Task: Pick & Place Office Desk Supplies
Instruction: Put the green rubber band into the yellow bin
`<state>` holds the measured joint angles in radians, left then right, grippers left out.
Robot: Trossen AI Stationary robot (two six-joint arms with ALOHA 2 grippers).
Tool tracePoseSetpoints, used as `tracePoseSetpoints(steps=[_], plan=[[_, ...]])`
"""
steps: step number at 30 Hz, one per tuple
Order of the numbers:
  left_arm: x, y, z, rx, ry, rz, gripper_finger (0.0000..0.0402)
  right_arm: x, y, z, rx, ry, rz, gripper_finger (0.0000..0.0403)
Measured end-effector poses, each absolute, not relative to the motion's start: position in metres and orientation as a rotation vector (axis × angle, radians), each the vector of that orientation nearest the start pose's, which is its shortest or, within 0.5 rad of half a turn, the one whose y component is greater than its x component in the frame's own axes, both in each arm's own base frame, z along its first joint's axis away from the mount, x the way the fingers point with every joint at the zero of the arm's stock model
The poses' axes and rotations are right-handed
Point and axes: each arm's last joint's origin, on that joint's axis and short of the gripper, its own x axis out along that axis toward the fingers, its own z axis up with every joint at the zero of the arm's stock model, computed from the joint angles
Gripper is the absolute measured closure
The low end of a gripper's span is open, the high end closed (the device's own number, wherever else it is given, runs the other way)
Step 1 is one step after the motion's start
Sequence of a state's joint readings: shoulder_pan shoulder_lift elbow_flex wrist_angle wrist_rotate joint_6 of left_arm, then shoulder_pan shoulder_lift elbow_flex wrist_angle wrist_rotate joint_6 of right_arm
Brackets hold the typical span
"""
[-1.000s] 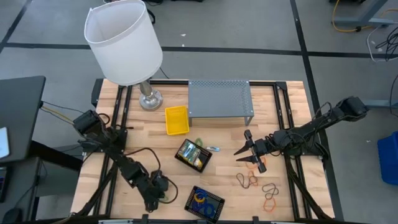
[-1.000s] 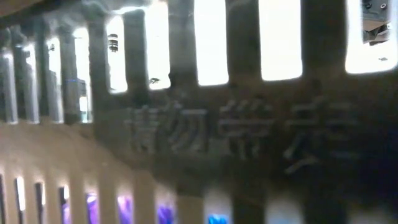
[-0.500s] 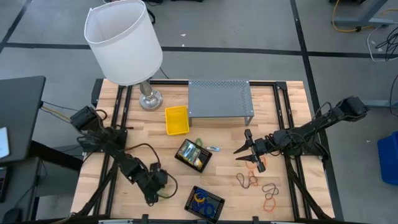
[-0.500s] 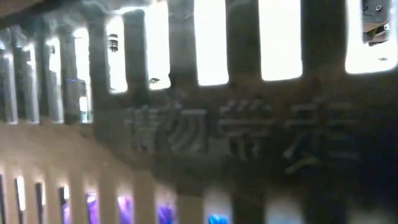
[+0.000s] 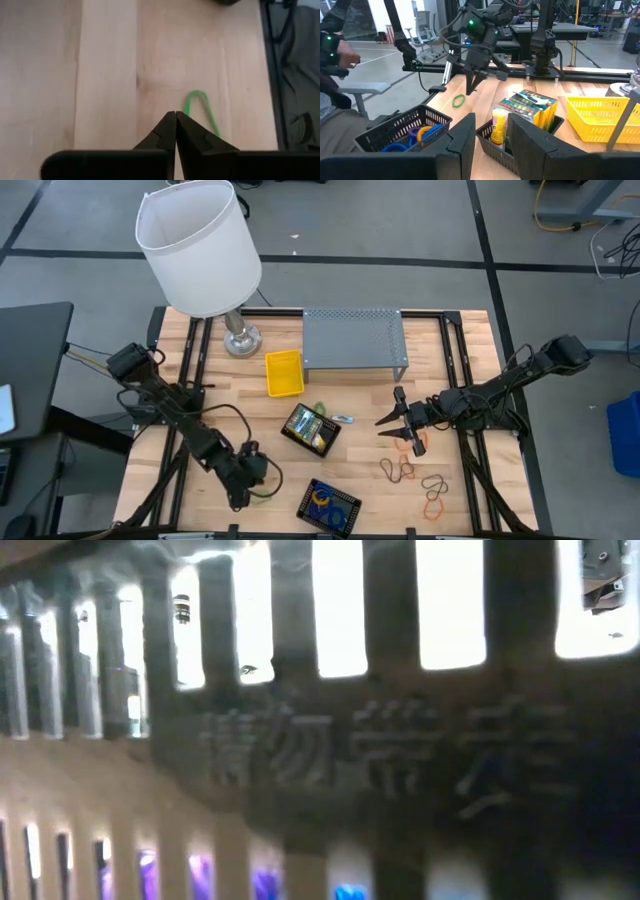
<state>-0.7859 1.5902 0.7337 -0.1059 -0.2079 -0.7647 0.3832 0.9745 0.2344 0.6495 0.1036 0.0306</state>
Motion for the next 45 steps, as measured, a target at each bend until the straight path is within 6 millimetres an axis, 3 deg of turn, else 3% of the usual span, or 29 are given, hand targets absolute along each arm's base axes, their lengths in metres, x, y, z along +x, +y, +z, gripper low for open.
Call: tracePoseSetpoints(steps=[10, 18, 23, 32, 37, 41, 45], plan=[[0.21, -0.211, 0.145, -0.175, 0.866, -0.26, 0.029, 0.177, 0.068, 0.192, 0.008, 0.093, 0.278, 0.0279], [0.213, -0.214, 0.118, -0.152, 0.945, -0.239, 0.0202, 0.177, 0.068, 0.192, 0.008, 0.093, 0.278, 0.0279], [0.216, -0.22, 0.109, -0.183, 0.969, -0.291, 0.0187, 0.177, 0.068, 0.192, 0.008, 0.093, 0.278, 0.0279], [0.218, -0.221, 0.088, -0.15, 0.968, -0.21, 0.0232, 0.177, 0.067, 0.192, 0.007, 0.094, 0.26, 0.0279], [0.219, -0.22, 0.084, -0.151, 0.969, -0.173, 0.0295, 0.177, 0.067, 0.192, 0.006, 0.098, 0.259, 0.0279], [0.218, -0.218, 0.083, -0.152, 0.986, -0.167, 0.0378, 0.177, 0.067, 0.192, 0.006, 0.099, 0.256, 0.0279], [0.218, -0.219, 0.085, -0.183, 0.999, -0.177, 0.0396, 0.177, 0.067, 0.191, 0.005, 0.102, 0.245, 0.0279]])
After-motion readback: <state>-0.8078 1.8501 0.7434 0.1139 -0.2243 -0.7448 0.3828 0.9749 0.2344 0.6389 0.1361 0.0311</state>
